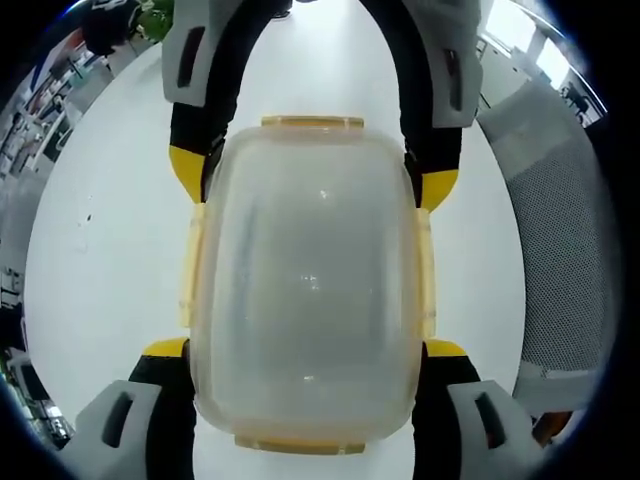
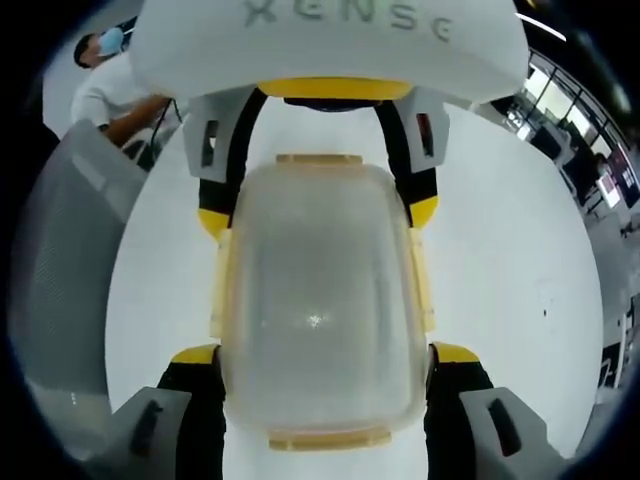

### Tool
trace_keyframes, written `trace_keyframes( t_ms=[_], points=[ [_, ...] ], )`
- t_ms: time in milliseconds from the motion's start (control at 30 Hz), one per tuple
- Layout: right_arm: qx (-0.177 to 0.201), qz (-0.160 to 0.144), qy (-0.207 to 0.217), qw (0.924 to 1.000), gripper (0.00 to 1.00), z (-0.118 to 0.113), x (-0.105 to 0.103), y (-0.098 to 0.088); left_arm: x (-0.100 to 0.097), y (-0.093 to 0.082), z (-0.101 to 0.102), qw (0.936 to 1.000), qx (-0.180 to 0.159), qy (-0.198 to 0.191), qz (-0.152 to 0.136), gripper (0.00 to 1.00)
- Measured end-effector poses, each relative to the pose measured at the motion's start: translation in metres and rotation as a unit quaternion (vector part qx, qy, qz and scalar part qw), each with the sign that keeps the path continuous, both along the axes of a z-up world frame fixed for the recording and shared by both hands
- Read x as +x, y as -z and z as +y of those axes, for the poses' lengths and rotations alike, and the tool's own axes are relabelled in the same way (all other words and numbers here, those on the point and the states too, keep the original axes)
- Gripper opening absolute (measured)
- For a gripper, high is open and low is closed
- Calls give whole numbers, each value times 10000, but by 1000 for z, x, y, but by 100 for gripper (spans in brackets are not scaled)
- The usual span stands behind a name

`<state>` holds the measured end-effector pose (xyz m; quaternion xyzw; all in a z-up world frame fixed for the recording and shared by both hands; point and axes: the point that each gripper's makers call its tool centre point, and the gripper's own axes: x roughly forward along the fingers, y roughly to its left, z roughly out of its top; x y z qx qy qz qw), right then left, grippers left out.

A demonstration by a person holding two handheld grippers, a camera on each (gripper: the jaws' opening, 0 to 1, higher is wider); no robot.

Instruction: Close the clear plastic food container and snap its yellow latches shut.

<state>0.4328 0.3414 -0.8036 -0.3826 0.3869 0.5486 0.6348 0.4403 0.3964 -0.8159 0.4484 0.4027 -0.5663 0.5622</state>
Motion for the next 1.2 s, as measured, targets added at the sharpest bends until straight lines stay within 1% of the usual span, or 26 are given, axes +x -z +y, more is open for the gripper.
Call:
trace_keyframes(
  t_ms=[367, 667, 1200],
  points=[
    [5, -8, 15, 10000, 83, -1, 9, -1, 10, 0, -1, 10000, 57, -1, -6, 91],
    [2, -14, 16, 10000, 83, -3, 15, -1, 15, -1, -3, 10000, -2, -22, -3, 91],
    [-52, -10, 52, 10000, 83, -6, 27, 0, 27, 0, -6, 10000, 27, -3, -6, 91]
  ],
)
